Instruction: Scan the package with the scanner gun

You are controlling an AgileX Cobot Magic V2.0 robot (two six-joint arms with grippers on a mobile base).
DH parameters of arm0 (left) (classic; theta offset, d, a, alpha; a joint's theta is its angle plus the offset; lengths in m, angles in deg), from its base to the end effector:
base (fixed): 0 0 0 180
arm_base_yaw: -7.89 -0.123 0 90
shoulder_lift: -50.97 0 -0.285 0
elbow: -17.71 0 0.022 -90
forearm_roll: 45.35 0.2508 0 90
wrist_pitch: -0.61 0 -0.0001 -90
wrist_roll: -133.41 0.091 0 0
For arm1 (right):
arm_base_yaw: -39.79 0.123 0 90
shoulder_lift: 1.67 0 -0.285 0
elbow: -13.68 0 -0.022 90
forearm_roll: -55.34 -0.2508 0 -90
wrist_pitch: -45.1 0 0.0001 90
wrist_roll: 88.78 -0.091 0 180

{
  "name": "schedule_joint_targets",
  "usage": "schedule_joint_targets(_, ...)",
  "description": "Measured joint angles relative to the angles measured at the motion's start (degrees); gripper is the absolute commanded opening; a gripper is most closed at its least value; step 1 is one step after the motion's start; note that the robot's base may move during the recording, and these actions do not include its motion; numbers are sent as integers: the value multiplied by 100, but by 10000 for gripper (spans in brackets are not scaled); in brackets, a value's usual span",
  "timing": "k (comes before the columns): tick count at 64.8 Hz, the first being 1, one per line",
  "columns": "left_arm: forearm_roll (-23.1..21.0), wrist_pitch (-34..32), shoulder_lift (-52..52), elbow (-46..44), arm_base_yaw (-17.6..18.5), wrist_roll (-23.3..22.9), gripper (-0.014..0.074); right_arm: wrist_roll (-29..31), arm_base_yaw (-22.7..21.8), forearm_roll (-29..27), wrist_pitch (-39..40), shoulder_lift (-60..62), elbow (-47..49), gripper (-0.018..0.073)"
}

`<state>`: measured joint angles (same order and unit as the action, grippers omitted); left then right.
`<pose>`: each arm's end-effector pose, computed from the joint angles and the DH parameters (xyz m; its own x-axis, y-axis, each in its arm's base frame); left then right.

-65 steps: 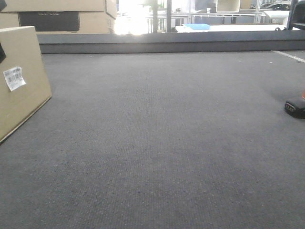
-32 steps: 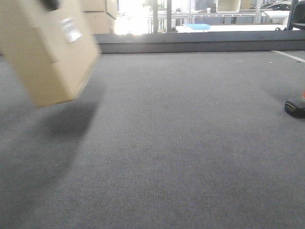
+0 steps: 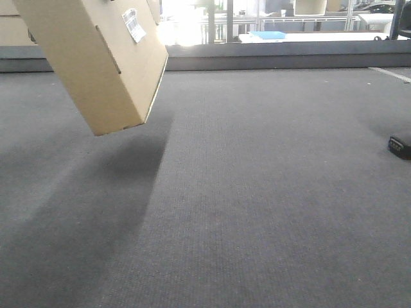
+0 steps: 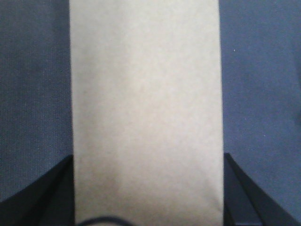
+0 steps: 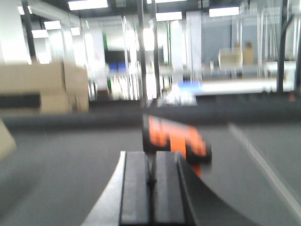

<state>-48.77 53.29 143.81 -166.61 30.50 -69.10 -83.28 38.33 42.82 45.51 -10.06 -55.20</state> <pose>0.2949 -0.1275 0.3653 -0.8250 -0.1066 -0.5550 0.0751 0.9527 -0.2946 0.0465 -0.0013 0.2619 0.2287 0.1164 -0.9665 -0.0010 0.9928 0.1194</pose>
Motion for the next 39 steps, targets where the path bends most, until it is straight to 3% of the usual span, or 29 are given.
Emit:
schedule_joint_targets(10, 0, -20, 0, 0, 0, 0, -111, -10, 0, 70, -308, -656, 998, -168)
schedule_joint_targets(22, 0, -33, 0, 0, 0, 0, -111, -10, 0, 70, -1212, -1997, 1996, -168)
schedule_joint_targets(39, 0, -33, 0, 0, 0, 0, -111, -10, 0, 80, -1542, -3826, 2509, -168)
